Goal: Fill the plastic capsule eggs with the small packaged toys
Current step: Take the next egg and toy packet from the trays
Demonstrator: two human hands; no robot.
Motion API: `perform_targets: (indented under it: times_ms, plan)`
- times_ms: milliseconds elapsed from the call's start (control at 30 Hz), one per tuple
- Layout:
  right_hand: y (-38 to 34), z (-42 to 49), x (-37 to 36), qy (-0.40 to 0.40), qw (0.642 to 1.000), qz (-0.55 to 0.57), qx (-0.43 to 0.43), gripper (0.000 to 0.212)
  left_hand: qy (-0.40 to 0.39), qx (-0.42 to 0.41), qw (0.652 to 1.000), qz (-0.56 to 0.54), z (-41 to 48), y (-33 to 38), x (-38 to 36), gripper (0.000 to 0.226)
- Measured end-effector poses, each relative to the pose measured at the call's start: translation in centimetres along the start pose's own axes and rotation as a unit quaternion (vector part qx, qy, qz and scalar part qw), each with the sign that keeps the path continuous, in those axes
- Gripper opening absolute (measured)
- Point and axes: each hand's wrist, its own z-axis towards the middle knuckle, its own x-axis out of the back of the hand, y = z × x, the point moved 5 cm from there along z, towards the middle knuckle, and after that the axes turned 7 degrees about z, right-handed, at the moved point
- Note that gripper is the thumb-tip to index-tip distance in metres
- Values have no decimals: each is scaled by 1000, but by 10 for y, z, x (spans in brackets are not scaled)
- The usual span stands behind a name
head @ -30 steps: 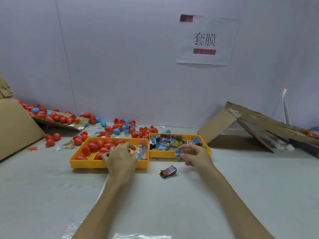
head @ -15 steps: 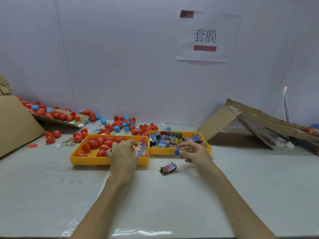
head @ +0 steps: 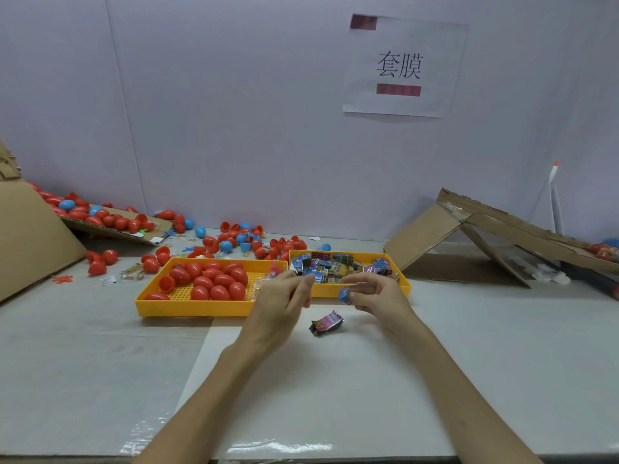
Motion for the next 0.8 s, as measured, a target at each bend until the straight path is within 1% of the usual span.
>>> perform_targets:
  times_ms: [33,133,167,233,367,467,600,700,800]
  plan:
    - [-1,0,-1,-5,1000,2,3,29,-23,-5,1000,-7,-2,2,-4,55]
    - [-2,-1,-4,-26,1000,1,13,28,-82,-1,997,-7,-6,4,-18,33]
    - [-2,-2,-6,-37,999,3,14,27,-92,-1,996,-3,-6,4,-20,28]
    - [-3,-3,-9,-60,998,4,14,26,-108,-1,994,-1,-7,4,-24,29]
    - [-2,-5,-15,-88,996,7,16,25,-97,2,995,-2,-6,4,-23,31]
    - [-3,-5,-15,-91,995,21,17,27,-85,35,995,-48,-6,4,-21,23]
    - [-4,-8,-18,-112,993,41,12,27,-78,45,995,-49,-5,3,-19,18]
    - [-6,-9,-20,-127,990,62,5,28,-79,74,990,-90,-4,0,-19,15]
    - [-7,-10,-20,-125,990,68,-2,27,-80,98,983,-130,-5,-2,-20,12]
